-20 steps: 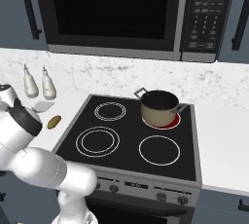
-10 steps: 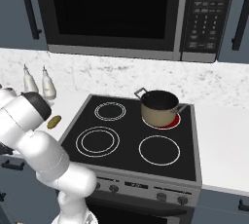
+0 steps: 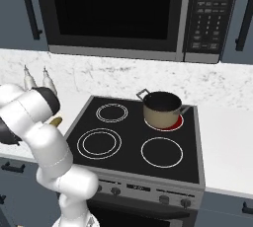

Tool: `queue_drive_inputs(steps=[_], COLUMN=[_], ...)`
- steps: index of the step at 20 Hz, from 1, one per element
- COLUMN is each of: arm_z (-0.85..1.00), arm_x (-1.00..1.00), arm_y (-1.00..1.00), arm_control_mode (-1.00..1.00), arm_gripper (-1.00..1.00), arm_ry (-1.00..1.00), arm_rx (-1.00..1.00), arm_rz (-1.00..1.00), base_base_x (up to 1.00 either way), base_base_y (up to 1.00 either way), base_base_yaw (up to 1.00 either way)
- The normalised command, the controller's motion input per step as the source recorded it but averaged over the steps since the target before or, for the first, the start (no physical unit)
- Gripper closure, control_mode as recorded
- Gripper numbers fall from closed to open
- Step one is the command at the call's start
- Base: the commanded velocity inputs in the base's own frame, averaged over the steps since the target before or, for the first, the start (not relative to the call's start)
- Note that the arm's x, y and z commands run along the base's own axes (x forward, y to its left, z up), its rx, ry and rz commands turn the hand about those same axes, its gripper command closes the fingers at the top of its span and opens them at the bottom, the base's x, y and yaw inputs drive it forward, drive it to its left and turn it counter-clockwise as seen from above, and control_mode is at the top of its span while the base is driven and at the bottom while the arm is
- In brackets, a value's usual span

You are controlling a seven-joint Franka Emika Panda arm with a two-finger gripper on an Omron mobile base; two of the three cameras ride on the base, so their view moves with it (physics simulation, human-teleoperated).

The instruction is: Put the avocado and potato in the pot. Retrieve the spatula and lightly stir the vegetables in the pot.

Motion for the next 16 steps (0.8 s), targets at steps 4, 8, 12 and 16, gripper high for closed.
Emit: queue_drive_inputs(steps=[4,8,12,16], arm_z=[0.40,1.00,0.97,0.53], arm_x=[-0.25,-0.42,-0.26,-0.09], arm_y=[-0.47,-0.93,-1.00,-1.00], arm_control_mode=[-1.00,-1.00,-1.00,-1.00], arm_gripper=[1.00,1.00,1.00,1.00], arm_ry=[-0.04,-0.18,-0.18,-0.12], arm_rx=[0.00,0.05,0.07,0.04], arm_rz=[-0.06,-0.12,-0.15,-0.15], base_base_x=[0.00,0.00,0.00,0.00], base_base_y=[0.00,0.00,0.00,0.00], base_base_yaw=[0.00,0.00,0.00,0.00])
